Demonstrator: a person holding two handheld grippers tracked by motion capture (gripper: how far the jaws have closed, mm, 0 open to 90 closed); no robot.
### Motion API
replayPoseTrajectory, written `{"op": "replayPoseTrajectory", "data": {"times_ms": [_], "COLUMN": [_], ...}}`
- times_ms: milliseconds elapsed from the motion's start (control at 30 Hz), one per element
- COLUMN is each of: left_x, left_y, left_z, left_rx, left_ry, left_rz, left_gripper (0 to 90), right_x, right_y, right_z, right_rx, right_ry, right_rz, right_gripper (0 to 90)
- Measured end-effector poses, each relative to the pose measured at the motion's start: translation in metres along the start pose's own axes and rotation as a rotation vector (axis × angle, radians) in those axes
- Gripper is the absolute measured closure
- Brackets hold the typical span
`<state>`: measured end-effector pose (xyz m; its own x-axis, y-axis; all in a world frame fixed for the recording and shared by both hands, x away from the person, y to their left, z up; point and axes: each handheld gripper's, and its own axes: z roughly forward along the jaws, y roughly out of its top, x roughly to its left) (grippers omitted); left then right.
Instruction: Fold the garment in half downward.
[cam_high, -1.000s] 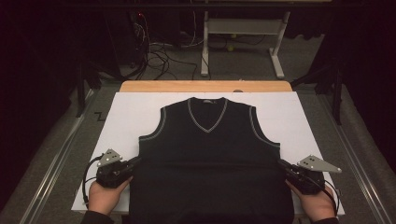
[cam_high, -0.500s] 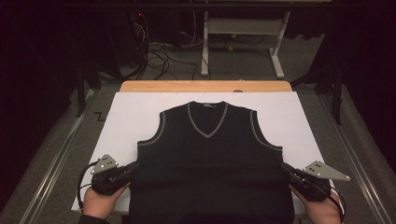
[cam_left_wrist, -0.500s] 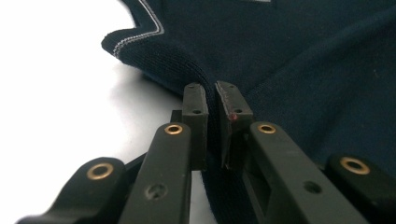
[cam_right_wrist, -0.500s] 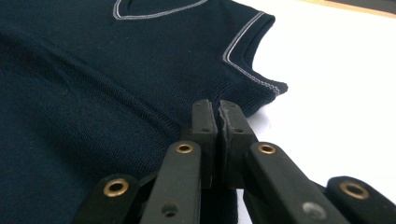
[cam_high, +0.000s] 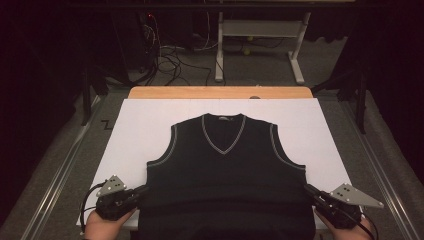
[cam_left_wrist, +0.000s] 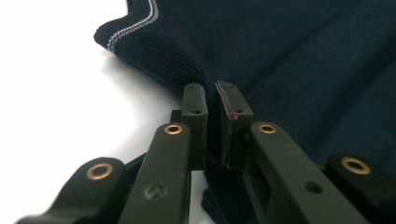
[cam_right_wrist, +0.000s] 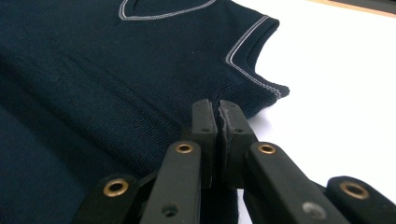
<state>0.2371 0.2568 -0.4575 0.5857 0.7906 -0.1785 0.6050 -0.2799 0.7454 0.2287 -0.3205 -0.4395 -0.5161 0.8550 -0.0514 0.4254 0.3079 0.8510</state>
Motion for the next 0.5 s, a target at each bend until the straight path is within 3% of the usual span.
{"op": "replayPoseTrajectory", "data": {"times_ms": [500], "left_x": [-0.002], "left_y": [-0.011], "left_z": [0.003], "left_rx": [0.064], "left_ry": [-0.020], "left_rz": [0.017], "left_gripper": [78.0], "right_x": [0.006], "right_y": [-0.015], "right_z": [-0.008], "right_rx": [0.038], "right_ry": [0.023], "right_rz": [-0.008], "right_gripper": [87.1]}}
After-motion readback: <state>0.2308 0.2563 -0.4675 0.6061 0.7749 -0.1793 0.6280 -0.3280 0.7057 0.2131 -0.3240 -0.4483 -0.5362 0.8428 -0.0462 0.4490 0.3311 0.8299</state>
